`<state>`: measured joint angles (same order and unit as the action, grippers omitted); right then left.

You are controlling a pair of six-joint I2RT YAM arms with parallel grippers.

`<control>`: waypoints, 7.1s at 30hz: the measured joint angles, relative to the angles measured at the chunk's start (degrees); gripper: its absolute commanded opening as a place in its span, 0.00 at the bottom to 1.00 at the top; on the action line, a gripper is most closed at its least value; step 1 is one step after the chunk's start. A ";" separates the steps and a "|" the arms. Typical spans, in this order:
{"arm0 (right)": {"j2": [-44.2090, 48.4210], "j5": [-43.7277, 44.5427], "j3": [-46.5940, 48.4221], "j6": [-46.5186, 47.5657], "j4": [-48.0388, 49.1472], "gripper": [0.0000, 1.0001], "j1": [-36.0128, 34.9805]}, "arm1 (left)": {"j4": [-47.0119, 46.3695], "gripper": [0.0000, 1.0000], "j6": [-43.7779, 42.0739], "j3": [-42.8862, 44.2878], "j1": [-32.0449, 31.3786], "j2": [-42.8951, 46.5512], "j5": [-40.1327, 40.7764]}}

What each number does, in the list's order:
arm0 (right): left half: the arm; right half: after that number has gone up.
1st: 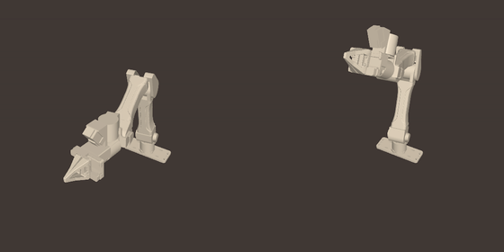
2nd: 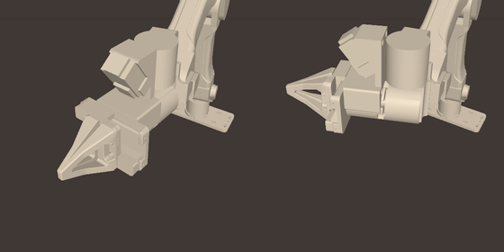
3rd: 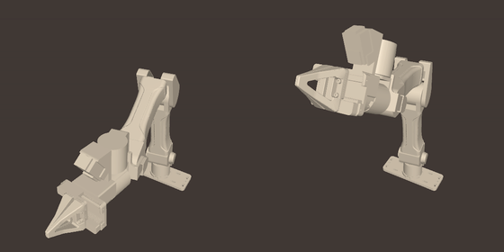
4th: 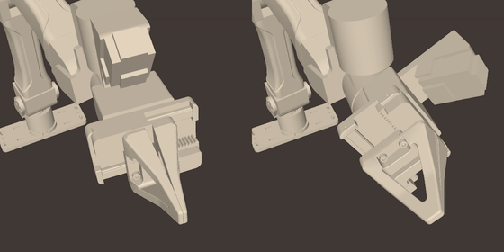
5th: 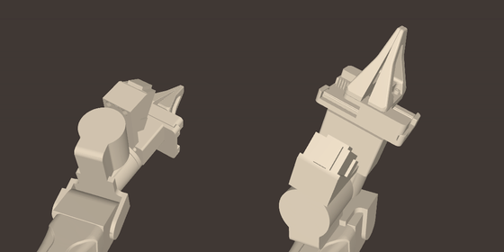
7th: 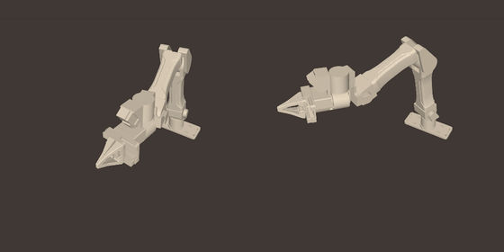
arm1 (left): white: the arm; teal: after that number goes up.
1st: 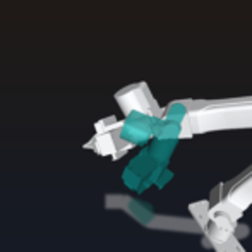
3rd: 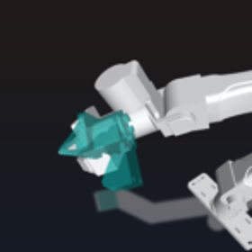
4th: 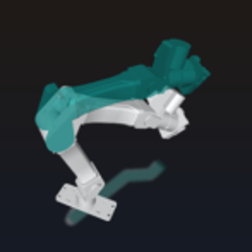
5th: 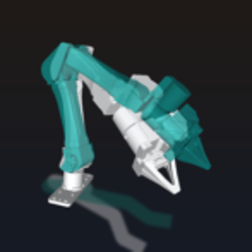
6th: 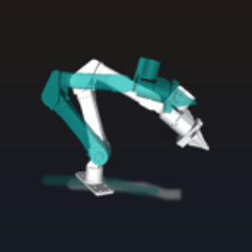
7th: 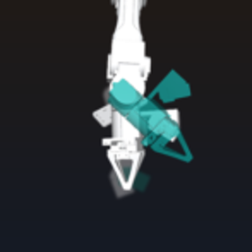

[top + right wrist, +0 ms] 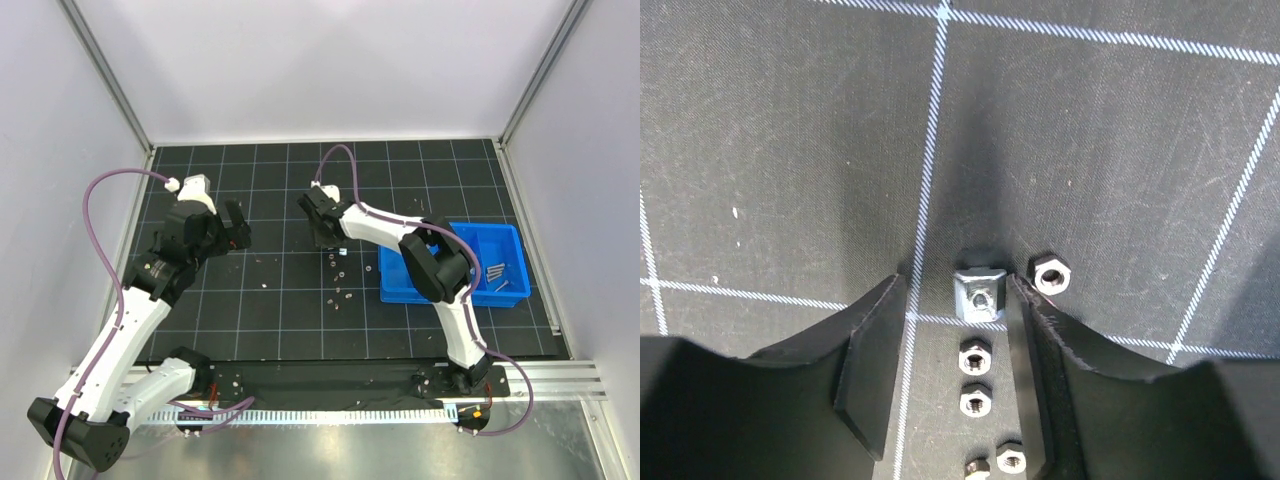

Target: Sort the screws and nuts into containers

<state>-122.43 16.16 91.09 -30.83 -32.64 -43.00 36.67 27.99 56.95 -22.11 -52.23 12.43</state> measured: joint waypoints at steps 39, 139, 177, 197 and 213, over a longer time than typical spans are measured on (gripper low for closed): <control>45.11 2.36 -27.10 0.52 -2.10 0.11 38.34 | 0.00 1.00 0.02 0.00 0.00 0.00 -0.04; 48.54 10.25 -32.87 -1.97 -2.45 0.11 37.46 | 0.00 1.00 0.02 0.00 0.02 -0.09 -0.07; 16.96 6.86 -13.16 -2.27 -1.03 0.61 -0.07 | 0.00 1.00 0.02 0.00 0.00 0.68 -0.04; 19.87 9.40 -25.31 -9.92 -1.29 0.54 1.46 | 0.00 1.00 0.02 0.00 0.00 0.59 -0.09; 20.55 7.63 -29.53 -11.85 4.28 0.45 3.87 | 0.00 1.00 0.02 -0.02 0.00 0.59 -0.07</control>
<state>-101.89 23.79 61.56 -42.68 -28.36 -39.13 36.67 28.01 56.93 -22.11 -51.64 12.36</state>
